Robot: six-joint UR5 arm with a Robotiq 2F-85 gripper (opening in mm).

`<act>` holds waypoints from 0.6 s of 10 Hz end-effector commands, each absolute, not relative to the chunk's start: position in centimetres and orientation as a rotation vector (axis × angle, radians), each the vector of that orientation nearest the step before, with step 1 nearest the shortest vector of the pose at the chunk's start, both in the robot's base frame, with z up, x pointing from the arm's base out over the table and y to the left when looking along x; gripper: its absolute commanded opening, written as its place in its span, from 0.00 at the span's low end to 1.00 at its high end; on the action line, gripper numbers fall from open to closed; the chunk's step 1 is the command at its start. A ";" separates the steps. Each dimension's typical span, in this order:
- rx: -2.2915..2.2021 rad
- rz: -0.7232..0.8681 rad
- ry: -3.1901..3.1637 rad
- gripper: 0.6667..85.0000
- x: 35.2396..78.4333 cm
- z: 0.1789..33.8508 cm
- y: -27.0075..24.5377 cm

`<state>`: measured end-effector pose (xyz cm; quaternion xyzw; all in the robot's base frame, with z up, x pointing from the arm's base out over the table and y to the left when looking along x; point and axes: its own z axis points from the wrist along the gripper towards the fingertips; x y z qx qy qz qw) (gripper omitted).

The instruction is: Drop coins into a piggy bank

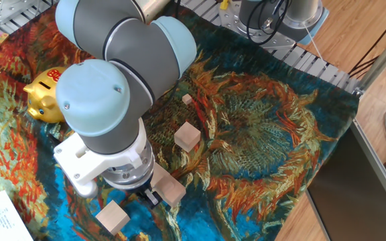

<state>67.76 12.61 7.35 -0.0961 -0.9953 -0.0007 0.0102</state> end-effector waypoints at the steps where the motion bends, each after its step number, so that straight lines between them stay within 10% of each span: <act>1: -0.327 -0.028 -3.108 0.28 68.0 7.4 12.9; 6: -0.301 -0.019 -3.115 0.27 68.1 7.4 12.8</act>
